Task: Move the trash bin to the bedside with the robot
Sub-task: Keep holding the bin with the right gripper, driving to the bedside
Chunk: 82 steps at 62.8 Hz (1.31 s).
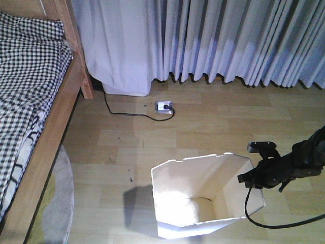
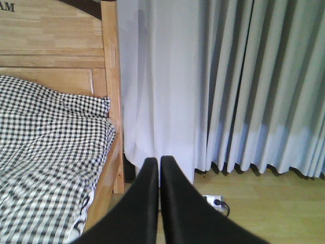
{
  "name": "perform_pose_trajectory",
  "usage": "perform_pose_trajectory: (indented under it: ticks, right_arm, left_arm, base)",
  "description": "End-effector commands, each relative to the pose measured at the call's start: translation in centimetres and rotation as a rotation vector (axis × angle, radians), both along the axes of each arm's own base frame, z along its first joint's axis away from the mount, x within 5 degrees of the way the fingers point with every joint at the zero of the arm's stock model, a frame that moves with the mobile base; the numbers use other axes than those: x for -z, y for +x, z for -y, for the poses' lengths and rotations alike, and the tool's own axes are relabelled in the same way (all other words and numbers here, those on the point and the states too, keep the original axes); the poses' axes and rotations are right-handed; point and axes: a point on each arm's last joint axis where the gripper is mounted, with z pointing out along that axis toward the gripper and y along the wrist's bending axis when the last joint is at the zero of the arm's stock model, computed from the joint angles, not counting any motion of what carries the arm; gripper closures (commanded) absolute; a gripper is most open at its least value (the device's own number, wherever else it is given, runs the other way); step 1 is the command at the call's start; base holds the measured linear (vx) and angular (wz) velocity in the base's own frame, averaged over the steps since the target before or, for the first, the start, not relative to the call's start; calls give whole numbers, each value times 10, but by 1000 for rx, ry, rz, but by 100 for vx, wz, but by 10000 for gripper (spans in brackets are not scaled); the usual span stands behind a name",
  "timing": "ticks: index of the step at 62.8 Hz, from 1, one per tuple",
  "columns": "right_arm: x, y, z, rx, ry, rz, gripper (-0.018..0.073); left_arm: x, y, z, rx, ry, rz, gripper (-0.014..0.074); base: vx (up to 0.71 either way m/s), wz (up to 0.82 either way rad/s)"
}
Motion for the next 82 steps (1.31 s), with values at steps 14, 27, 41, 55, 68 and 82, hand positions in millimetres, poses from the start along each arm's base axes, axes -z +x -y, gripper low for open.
perform_pose_trajectory:
  ticks: [14, 27, 41, 55, 68, 82]
  right_arm:
    - [-30, 17, -10, 1, 161, 110, 565]
    - [-30, 17, -10, 1, 161, 110, 565]
    - [-30, 17, -10, 1, 161, 110, 565]
    - [-30, 17, -10, 1, 161, 110, 565]
    - [-30, 17, -10, 1, 161, 110, 565]
    - [-30, 17, -10, 1, 161, 110, 565]
  left_arm:
    - [2, 1, 0, 1, -12, 60, 602]
    - [2, 1, 0, 1, -12, 60, 602]
    - [2, 1, 0, 1, -12, 60, 602]
    - [2, 1, 0, 1, -12, 60, 602]
    - [2, 1, 0, 1, -12, 60, 602]
    - [2, 1, 0, 1, -12, 60, 602]
  base:
    - [36, 0]
    - [36, -1]
    - [35, 0]
    - [35, 2]
    - [34, 2]
    - [31, -2]
